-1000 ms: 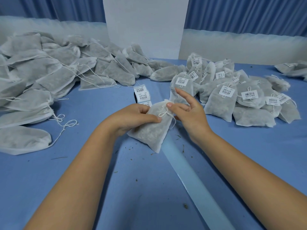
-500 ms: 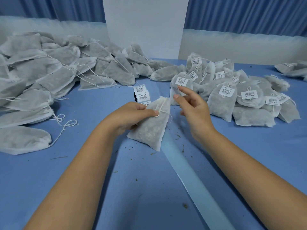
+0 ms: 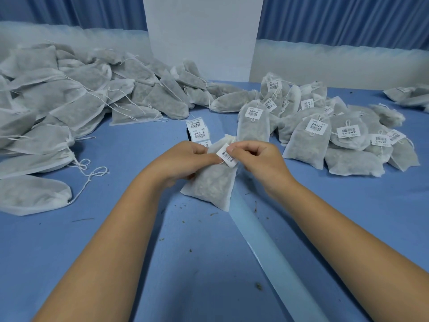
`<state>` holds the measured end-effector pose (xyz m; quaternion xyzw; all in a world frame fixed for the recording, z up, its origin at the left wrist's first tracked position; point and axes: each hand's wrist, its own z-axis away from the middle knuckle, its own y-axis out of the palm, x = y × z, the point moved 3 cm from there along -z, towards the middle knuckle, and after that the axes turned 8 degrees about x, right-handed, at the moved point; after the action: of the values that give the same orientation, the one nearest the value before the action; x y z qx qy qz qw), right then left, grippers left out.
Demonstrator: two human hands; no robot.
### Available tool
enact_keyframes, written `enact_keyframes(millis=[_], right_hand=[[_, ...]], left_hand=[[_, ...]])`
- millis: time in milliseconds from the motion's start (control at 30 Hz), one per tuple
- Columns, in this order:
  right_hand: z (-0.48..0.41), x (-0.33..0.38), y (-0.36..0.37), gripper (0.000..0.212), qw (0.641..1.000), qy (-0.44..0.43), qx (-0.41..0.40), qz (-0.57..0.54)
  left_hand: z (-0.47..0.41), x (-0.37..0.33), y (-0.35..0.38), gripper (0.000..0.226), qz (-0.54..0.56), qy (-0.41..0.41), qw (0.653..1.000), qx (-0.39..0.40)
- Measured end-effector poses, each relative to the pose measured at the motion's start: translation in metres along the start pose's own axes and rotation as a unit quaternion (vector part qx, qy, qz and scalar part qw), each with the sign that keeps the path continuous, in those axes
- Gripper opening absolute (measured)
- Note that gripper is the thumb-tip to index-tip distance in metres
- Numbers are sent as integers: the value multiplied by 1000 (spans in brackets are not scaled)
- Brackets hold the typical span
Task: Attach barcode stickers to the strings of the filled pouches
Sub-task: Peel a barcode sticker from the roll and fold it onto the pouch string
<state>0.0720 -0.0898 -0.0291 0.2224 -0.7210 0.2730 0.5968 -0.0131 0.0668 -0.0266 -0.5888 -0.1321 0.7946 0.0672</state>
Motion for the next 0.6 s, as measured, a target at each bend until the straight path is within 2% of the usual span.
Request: enact_keyframes(millis=[400,600], right_hand=[[1,2,-1,10,995,-64,-3,79],[4,2,2,19,988,-111,-8,109]], left_hand=[[4,-3,2,26,-1,26,999,27],[2,-5,4,41,26,21,999,38]])
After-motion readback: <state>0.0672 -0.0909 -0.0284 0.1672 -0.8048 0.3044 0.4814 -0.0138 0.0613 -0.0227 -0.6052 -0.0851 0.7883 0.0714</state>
